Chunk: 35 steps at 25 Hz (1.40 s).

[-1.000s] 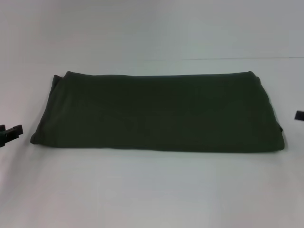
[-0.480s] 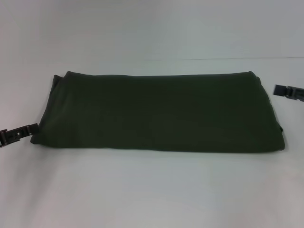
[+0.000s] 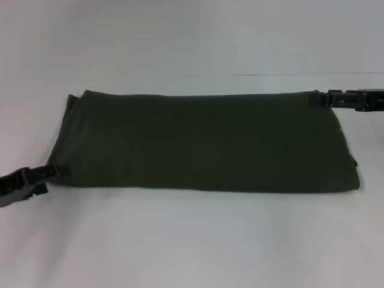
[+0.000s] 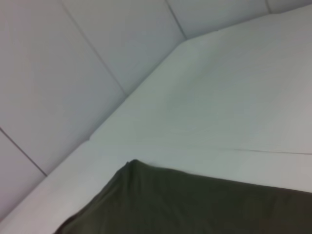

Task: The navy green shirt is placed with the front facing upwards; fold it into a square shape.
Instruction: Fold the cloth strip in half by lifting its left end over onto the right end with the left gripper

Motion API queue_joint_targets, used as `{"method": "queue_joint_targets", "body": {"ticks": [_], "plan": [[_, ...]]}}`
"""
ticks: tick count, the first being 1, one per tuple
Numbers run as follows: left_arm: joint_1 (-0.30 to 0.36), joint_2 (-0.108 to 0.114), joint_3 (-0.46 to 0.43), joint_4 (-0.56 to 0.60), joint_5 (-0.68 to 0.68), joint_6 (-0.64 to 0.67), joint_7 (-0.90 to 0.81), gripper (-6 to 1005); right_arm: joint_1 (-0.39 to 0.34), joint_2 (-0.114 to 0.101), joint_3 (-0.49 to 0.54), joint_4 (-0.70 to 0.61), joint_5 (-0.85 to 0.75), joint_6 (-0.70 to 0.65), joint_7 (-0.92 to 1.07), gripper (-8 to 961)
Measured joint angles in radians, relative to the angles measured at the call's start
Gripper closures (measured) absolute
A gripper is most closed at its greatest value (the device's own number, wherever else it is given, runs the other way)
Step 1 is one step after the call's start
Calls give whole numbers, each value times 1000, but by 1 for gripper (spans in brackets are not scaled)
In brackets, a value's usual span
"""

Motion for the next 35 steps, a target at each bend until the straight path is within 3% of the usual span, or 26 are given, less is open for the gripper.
{"method": "queue_joint_targets", "body": {"ticks": [8,35], "plan": [[-30,12,10,-80,40,-61,-23,105,23,-13,-47,-5,-1,12,17,41],[-116,42,42,-92,172,-101,-181,112,20,-30,-74,-12,0,1,28,42]]}}
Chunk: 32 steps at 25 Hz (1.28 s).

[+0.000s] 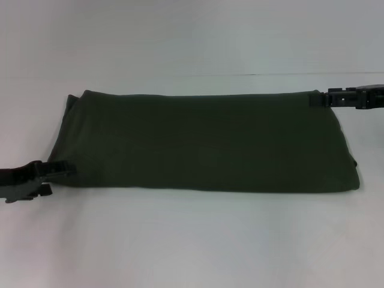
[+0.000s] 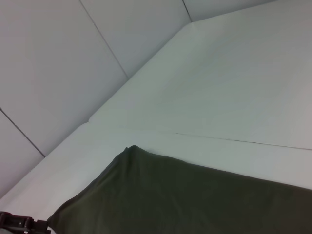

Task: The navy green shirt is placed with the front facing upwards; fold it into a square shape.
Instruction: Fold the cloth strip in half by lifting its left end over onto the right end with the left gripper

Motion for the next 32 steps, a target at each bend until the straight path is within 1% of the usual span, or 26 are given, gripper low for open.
{"method": "queue_joint_targets", "body": {"ticks": [4,13,32], "plan": [[-5,1,2,-6,4,-8,-3,113,0,-2,3,0,1,0,0,42],[-26,11,3,-50,24,-43,-4,115,0,-4,7,0,3,3,0,41],[-32,14,5,-61,23,-69,-1,115,4,-1,-4,0,-1,-49,-12,46]]}}
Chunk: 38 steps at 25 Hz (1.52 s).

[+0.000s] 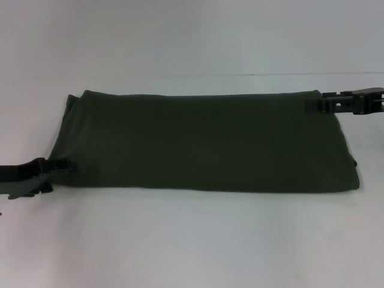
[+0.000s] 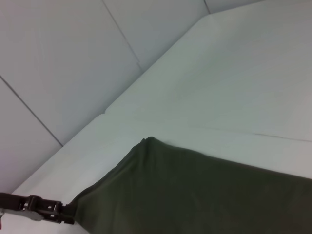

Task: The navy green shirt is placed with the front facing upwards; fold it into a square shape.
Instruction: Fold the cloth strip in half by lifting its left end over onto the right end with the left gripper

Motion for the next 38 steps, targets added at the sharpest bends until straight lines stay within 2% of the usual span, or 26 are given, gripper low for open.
{"method": "queue_joint_targets", "body": {"ticks": [10,17,38], "plan": [[0,0,0,-7,1,-8,2,114,0,0,-35,-2,1,-32,-2,46],[0,0,0,-7,13,-9,-1,119,0,7,-35,-26,3,-45,-3,54],[-38,8,0,-21,14,-40,-2,154,-4,8,-25,-26,6,-39,-2,53]]}}
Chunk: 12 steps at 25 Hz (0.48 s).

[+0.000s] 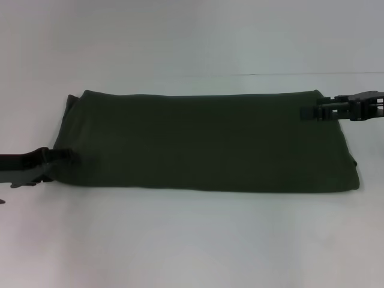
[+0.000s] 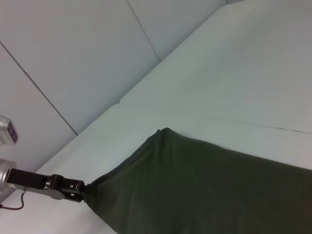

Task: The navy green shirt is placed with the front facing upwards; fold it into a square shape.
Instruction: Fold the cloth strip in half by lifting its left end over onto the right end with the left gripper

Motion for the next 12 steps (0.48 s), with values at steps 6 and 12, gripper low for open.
{"method": "queue_joint_targets", "body": {"ticks": [6,12], "plan": [[0,0,4,-1,-1,-23,7,164,-1,0,0,0,0,3,0,54],[-1,-2,13,-1,-7,-44,23,214,2,0,1,0,0,4,0,54]]}}
